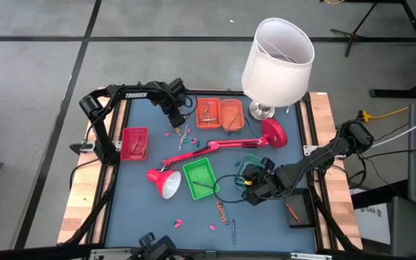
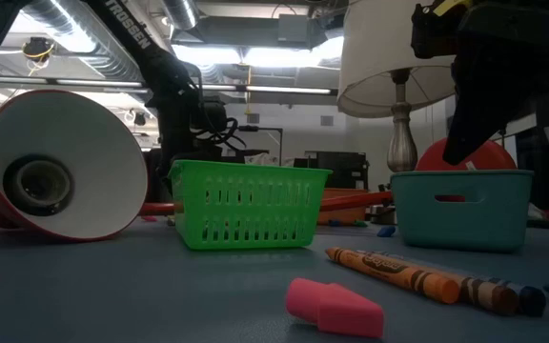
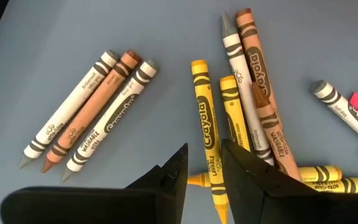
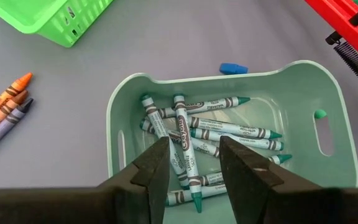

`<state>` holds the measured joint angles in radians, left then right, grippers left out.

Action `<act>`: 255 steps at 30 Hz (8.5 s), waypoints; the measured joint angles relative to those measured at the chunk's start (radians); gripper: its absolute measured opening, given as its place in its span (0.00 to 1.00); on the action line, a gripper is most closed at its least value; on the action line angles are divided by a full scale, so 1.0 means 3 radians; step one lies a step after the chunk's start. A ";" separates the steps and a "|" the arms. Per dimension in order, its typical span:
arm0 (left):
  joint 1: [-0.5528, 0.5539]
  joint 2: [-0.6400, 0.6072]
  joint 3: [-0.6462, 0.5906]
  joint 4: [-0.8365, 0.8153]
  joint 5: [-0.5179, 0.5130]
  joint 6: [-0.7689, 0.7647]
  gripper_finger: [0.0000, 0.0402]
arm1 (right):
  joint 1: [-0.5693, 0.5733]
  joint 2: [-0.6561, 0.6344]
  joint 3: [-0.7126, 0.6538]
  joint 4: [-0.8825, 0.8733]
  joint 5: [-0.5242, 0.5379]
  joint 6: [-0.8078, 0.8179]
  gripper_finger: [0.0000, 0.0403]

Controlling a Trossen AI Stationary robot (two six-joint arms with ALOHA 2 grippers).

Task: Sort crayons
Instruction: Put the yellow crayon into the light orange bin, then put the violet crayon into the green bin

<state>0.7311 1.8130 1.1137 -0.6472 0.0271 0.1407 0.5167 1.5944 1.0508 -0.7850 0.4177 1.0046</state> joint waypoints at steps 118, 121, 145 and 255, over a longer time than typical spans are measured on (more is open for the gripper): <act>-0.1254 0.0856 0.0004 0.4300 -0.0380 -0.1223 0.27 | 0.0389 0.0001 0.0004 0.1945 -0.1098 0.0410 0.34; -0.1260 0.0847 0.0004 0.4291 -0.0371 -0.1220 0.30 | 0.0532 0.0001 0.0004 0.2030 -0.1075 0.0784 0.34; -0.1485 -0.0241 0.0000 0.2566 -0.0061 0.0020 0.31 | 0.0872 0.0554 0.0788 0.1099 -0.1015 0.2934 0.34; -0.1703 -0.2835 0.0004 -0.0949 -0.0458 -0.0451 0.31 | -0.0555 0.1019 0.2485 -0.0789 -0.0235 -0.1326 0.05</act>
<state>0.2203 0.9625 1.1149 -0.9318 -0.1104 0.0055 0.3502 1.8999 1.7964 -1.0218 0.3473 0.6069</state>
